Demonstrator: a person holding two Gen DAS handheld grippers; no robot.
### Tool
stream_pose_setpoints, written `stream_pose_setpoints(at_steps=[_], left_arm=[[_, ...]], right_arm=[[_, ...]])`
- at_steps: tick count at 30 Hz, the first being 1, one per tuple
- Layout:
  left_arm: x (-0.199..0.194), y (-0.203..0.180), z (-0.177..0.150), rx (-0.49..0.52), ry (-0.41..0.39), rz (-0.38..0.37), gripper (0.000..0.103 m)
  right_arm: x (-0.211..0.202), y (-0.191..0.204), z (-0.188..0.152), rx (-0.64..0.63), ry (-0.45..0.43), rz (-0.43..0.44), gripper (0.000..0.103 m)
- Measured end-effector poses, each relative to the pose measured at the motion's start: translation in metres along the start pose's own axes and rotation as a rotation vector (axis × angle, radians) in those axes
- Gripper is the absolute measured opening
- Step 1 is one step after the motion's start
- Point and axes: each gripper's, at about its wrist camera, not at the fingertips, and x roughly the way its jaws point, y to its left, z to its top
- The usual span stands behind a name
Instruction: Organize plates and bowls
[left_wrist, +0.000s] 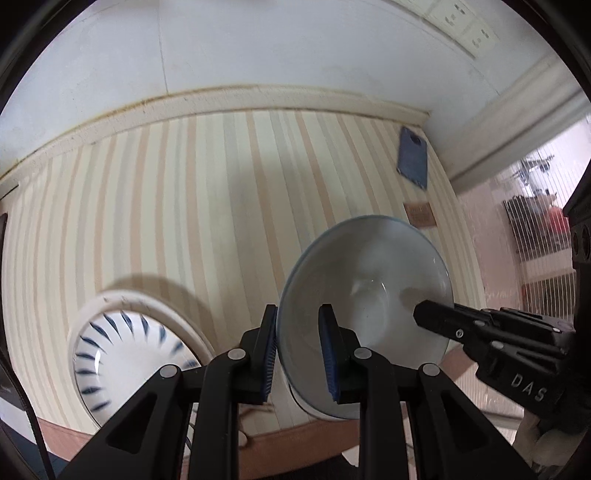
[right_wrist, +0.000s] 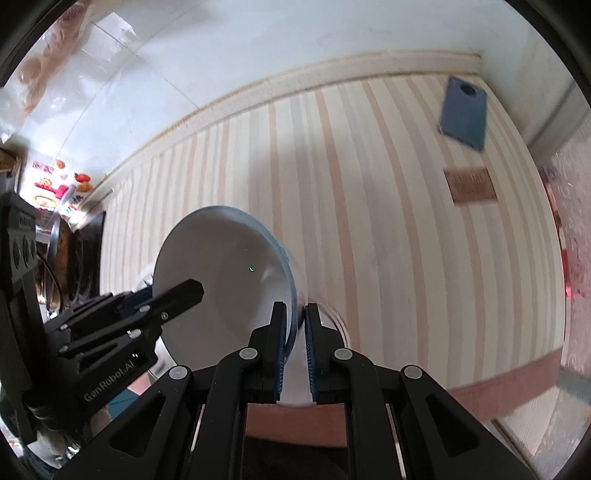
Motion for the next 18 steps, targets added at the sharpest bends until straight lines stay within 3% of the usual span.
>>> stream_pose_setpoints(at_steps=[8, 18], left_arm=[[0.018, -0.011, -0.028, 0.028, 0.054, 0.014, 0.019], [0.045, -0.010, -0.035, 0.050, 0.107, 0.045, 0.019]], right_arm=[[0.021, -0.020, -0.040, 0.025, 0.065, -0.003, 0.011], [0.047, -0.028, -0.041, 0.024, 0.116, -0.020, 0.011]])
